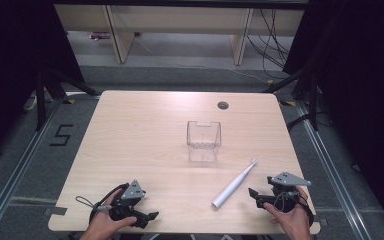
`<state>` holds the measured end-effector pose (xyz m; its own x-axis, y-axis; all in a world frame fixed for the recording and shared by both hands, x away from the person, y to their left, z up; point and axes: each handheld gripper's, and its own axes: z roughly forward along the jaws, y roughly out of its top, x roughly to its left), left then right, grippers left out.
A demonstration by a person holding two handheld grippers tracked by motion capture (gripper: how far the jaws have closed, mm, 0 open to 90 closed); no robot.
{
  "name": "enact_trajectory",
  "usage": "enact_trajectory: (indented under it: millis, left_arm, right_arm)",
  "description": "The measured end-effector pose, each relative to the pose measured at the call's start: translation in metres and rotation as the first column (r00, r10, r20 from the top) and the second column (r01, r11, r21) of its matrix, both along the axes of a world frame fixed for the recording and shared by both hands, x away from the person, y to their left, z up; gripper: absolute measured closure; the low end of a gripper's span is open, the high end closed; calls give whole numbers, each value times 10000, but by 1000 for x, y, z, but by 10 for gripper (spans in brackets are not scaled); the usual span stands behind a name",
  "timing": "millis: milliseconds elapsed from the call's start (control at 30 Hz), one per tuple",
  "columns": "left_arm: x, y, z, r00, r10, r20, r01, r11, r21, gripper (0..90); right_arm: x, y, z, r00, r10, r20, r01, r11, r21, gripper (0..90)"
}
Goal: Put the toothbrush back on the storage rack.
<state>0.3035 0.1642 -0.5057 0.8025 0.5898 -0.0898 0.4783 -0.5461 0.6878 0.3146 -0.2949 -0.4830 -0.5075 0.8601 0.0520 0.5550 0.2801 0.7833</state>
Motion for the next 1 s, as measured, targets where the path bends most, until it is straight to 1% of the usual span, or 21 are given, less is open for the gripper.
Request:
enact_trajectory:
  millis: [67, 200, 233, 267, 300, 333, 367, 433, 467, 500, 533, 600, 633, 667, 700, 733, 800, 833, 900, 967, 1000]
  left_arm:
    - [1, 1, 0, 10000, -9, 56, 8, 9998, 186, 149]
    - [1, 1, 0, 10000, 5, 40, -6, 9999, 165, 149]
    - [1, 1, 1, 10000, -98, 12, 98, 9998, 178, 149]
    - [0, 1, 0, 10000, -38, 8, 38, 9999, 123, 149]
    - [1, 1, 0, 10000, -1, 47, 0, 9998, 197, 149]
    - [1, 1, 0, 10000, 1, 44, -2, 9998, 198, 149]
    - [1, 1, 0, 10000, 1, 44, -2, 9998, 198, 149]
    - [1, 1, 0, 10000, -12, 20, 12, 9998, 202, 149]
    - [1, 1, 0, 10000, 5, 27, -6, 9998, 192, 149]
    - [1, 1, 0, 10000, 4, 13, -5, 9999, 156, 149]
    - [1, 1, 0, 10000, -87, -11, 87, 9998, 173, 149]
    - [0, 1, 0, 10000, -53, -18, 53, 9999, 155, 149]
    - [0, 1, 0, 10000, -53, -18, 53, 9999, 155, 149]
    - [1, 1, 0, 10000, -21, 20, 21, 9998, 182, 149]
    - [1, 1, 0, 10000, -17, 38, 17, 9998, 194, 149]
    - [1, 1, 0, 10000, -16, 24, 16, 9999, 107, 149]
    - [1, 1, 0, 10000, -5, 40, 4, 9998, 200, 149]
    - [1, 1, 0, 10000, -5, 40, 4, 9998, 200, 149]
    - [0, 0, 0, 10000, -57, -25, 57, 9999, 145, 149]
    - [1, 1, 0, 10000, 10, 29, -10, 9998, 193, 149]
    - [1, 1, -1, 10000, 23, 22, -24, 9998, 195, 149]
  right_arm:
    - [0, 2, 3, 10000, 26, 59, -27, 9999, 108, 231]
    - [0, 6, 6, 9999, 120, -13, -120, 9997, 222, 265]
    - [0, 7, 7, 10000, 97, 10, -97, 9997, 222, 279]
    - [0, 8, 7, 9999, 104, -21, -104, 9994, 322, 293]
    - [-1, 10, 8, 9998, 124, -154, -118, 9990, 438, 302]
    - [0, 10, 9, 9997, 227, 18, -228, 9991, 352, 309]
    - [0, 10, 9, 9997, 227, 18, -228, 9991, 352, 309]
    - [-1, 15, 11, 9991, 388, -185, -383, 9988, 299, 351]
    - [0, 16, 11, 9983, 581, -10, -581, 9982, 138, 363]
    - [0, 18, 11, 9975, 701, 16, -702, 9974, 136, 377]
    - [0, 20, 12, 9973, 737, -19, -737, 9972, 126, 392]
    - [-2, 26, 12, 9963, 816, -261, -809, 9964, 257, 420]
    - [-2, 26, 12, 9963, 816, -261, -809, 9964, 257, 420]
    - [0, 26, 13, 9943, 1065, -63, -1066, 9942, -132, 435]
    - [-1, 30, 12, 9943, 1030, -273, -1028, 9947, 75, 449]
    - [0, 32, 11, 9912, 1277, -337, -1277, 9918, 11, 483]
    - [0, 36, 12, 9898, 1417, -162, -1416, 9899, 45, 529]
    - [0, 36, 12, 9898, 1417, -162, -1416, 9899, 45, 529]
    - [1, 42, 14, 9836, 1798, -158, -1797, 9837, 92, 581]
    - [1, 46, 14, 9815, 1914, -117, -1913, 9815, 38, 607]
    - [0, 49, 14, 9804, 1937, -365, -1932, 9810, 180, 622]
